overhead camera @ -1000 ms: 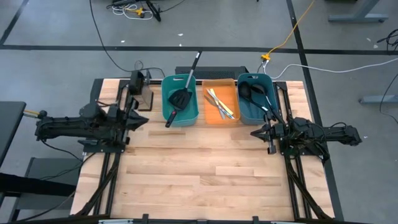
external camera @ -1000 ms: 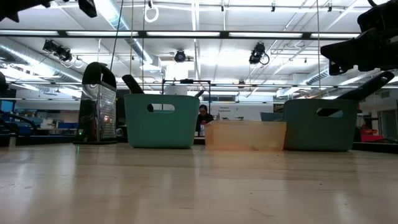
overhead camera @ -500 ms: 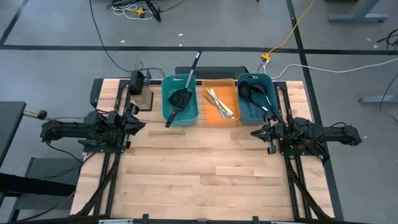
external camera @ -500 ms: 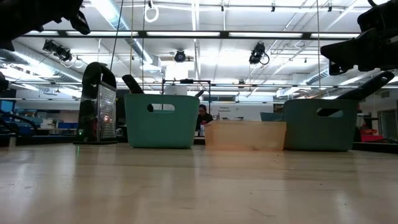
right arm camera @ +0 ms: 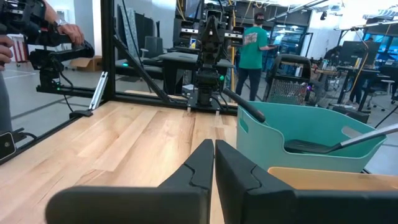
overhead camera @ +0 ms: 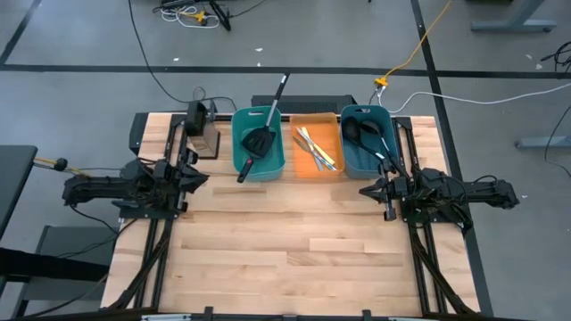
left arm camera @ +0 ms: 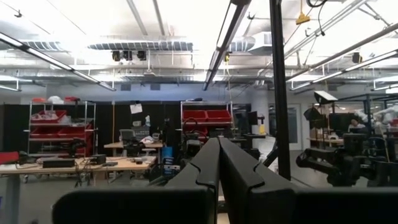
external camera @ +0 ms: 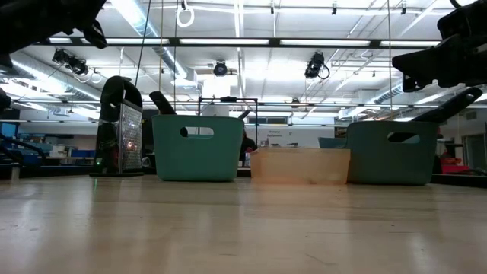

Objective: Pick & Place Kitchen Items
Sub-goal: Return to Home Position

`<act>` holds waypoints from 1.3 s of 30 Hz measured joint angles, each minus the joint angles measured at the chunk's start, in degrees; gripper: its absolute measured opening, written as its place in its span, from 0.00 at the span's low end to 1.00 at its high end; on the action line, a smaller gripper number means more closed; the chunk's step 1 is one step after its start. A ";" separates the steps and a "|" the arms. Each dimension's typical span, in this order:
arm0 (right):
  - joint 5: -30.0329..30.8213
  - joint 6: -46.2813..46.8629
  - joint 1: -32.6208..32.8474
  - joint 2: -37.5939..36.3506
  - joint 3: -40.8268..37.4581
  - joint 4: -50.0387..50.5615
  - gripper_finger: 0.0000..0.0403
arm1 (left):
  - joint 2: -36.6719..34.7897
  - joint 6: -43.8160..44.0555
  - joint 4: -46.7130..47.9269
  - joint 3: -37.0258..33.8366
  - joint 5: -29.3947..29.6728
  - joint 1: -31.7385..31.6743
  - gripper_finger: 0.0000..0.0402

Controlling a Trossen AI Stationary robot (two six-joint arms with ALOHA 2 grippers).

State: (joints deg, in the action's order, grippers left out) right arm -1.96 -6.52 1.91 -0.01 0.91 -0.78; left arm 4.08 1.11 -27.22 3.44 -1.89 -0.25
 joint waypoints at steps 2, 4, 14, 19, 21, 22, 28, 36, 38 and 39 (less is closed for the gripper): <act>0.00 0.02 0.00 0.00 0.00 -0.02 0.06 | -0.59 0.02 0.61 0.00 -0.01 0.00 0.03; -0.01 -0.01 0.00 0.00 0.00 -0.01 0.06 | -1.11 0.04 0.81 0.00 -0.02 0.00 0.03; -0.01 0.00 0.00 0.00 0.00 -0.01 0.06 | -2.42 -0.29 3.33 0.00 0.22 0.00 0.03; 0.00 -0.01 0.00 0.00 0.00 -0.02 0.06 | -3.52 -0.35 4.30 0.00 0.20 0.00 0.03; -0.02 0.02 0.00 0.00 0.00 -0.01 0.06 | -3.56 -0.34 5.01 0.00 0.22 0.00 0.03; -0.02 0.02 0.00 0.00 0.00 -0.02 0.06 | -3.65 -0.31 5.58 0.00 0.26 0.02 0.03; -0.02 0.02 0.00 0.00 0.00 -0.02 0.06 | -4.06 0.35 6.07 -0.02 0.28 0.07 0.03; -0.02 0.01 0.00 0.00 0.00 -0.02 0.06 | -1.11 -0.33 2.38 -0.02 0.00 0.07 0.03; -0.02 0.02 0.00 0.00 0.00 -0.02 0.06 | -1.14 -0.20 1.88 -0.02 0.00 0.07 0.03; -0.02 0.01 0.00 0.00 0.00 -0.02 0.06 | -1.14 -0.05 2.08 -0.02 -0.02 0.07 0.03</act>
State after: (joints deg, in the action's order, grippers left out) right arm -1.98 -6.51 1.91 -0.01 0.91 -0.80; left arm 2.94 1.06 -25.14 3.42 -1.91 -0.19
